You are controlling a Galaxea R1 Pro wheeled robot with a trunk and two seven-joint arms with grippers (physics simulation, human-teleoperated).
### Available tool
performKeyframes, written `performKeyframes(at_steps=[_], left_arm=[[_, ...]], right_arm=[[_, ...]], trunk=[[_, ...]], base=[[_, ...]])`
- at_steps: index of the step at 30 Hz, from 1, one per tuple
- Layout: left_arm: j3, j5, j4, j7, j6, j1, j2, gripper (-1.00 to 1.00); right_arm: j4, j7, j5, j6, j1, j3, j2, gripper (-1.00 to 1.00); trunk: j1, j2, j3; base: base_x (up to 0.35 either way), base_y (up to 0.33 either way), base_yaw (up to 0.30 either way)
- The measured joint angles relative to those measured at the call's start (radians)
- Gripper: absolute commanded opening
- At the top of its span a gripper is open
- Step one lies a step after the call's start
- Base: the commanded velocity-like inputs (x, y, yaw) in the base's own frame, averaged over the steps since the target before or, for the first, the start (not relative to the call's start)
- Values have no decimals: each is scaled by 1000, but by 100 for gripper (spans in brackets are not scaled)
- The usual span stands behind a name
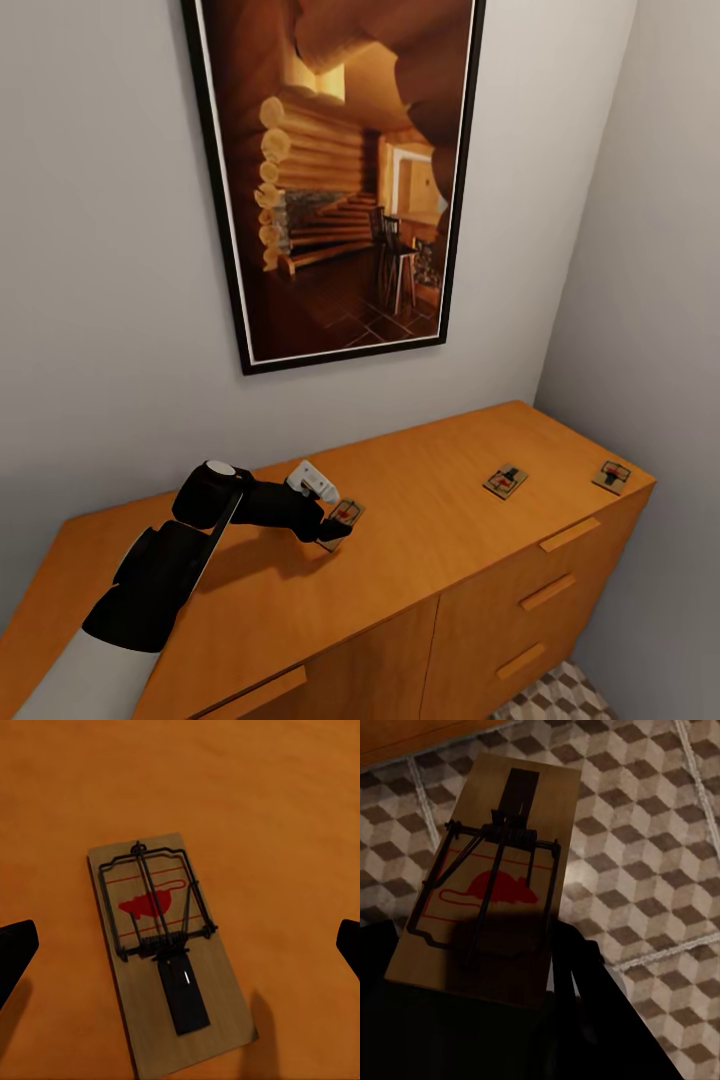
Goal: Take the four mousetraps from the cabinet in the bathroom and place them on the bathroom floor. Make sure all four end up on the same floor surface, and ensure that at least two of them are either under or directly next to the same bathroom sink.
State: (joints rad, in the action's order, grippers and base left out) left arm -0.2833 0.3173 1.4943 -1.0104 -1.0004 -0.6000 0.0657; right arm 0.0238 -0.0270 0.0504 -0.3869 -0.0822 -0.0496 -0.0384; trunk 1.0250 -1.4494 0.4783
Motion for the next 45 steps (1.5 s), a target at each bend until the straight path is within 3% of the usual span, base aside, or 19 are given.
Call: performKeyframes(at_steps=[10, 16, 21, 45], left_arm=[[-14, 8, 0, 1, 0, 0, 0, 100], [-35, 75, 1, 1, -2, 0, 0, 100], [-38, 96, 2, 0, -3, 0, -1, 100], [-38, 102, 0, 0, -2, 1, -3, 100]], right_arm=[[0, 1, 0, 0, 0, 0, 0, -100], [0, 1, 0, 0, 0, 0, 0, -100], [0, 1, 0, 0, 0, 0, 0, -100], [0, 1, 0, 0, 0, 0, 0, -100]], trunk=[[0, 0, 8], [0, 0, 13], [0, 0, 18], [0, 0, 37]], base=[[0, 0, 0], [0, 0, 0], [0, 0, 0], [0, 0, 0]])
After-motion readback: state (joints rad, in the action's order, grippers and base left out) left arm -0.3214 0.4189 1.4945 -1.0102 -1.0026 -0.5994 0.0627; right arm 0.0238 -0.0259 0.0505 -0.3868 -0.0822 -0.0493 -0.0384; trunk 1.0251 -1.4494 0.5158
